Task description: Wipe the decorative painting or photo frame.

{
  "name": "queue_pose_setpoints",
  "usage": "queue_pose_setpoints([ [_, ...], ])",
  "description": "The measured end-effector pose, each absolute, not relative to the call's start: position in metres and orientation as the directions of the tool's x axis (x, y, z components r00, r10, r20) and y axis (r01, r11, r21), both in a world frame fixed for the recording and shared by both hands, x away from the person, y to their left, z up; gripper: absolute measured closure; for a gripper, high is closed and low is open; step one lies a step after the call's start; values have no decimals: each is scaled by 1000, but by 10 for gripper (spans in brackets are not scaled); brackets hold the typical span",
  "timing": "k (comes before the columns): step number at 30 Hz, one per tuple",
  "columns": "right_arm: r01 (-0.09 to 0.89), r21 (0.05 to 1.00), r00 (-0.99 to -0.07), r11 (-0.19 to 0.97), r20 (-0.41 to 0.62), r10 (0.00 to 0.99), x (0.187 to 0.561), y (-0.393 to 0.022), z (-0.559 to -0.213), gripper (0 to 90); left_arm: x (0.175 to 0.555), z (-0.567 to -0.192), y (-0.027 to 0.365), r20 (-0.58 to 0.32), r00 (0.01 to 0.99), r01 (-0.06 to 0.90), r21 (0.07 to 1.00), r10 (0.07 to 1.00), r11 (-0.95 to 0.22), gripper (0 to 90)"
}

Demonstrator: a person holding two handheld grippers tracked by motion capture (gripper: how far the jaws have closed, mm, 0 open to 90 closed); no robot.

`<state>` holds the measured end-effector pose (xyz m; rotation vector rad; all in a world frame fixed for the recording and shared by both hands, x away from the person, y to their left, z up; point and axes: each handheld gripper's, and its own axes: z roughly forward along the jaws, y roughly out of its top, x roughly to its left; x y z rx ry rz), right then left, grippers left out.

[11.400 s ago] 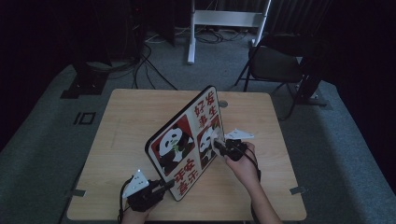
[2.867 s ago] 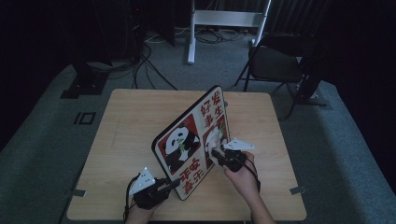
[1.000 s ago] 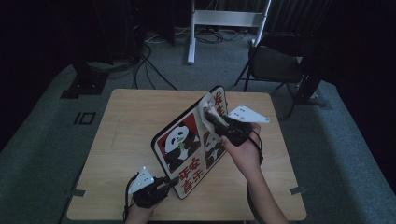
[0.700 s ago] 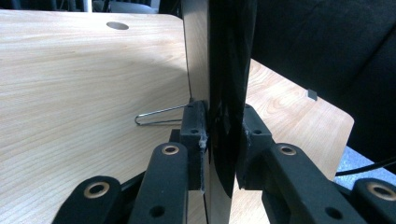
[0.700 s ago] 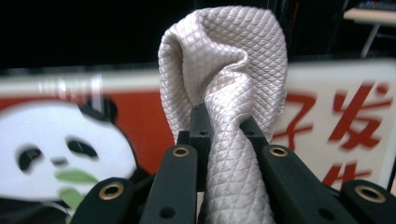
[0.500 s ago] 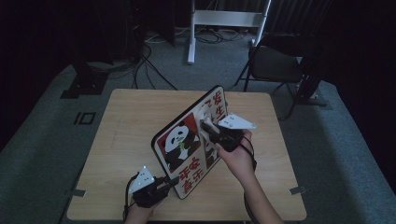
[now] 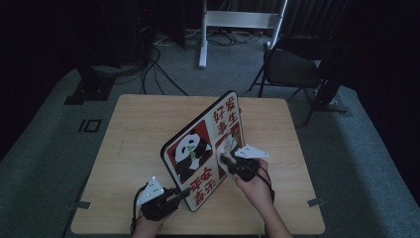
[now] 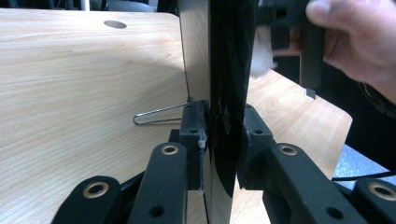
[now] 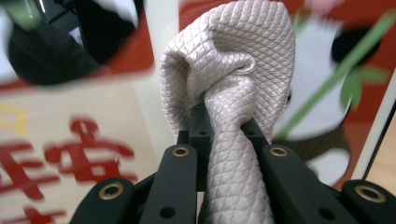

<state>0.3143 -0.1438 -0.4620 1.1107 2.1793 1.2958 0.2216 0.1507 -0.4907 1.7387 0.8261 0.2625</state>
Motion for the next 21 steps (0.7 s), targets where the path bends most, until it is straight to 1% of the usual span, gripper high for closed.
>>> queue_pose_setpoints([
  [3, 472, 844, -608, 257, 100, 788, 312, -147, -475, 813, 222, -491, 150, -233, 728, 393, 912, 644, -115, 764],
  [6, 485, 829, -600, 279, 83, 796, 309, -147, -486, 813, 222, -491, 150, -233, 729, 393, 912, 644, -115, 764],
  [21, 590, 745, -573, 312, 114, 812, 303, -157, -534, 813, 222, -491, 150, -234, 728, 392, 913, 644, -112, 764],
])
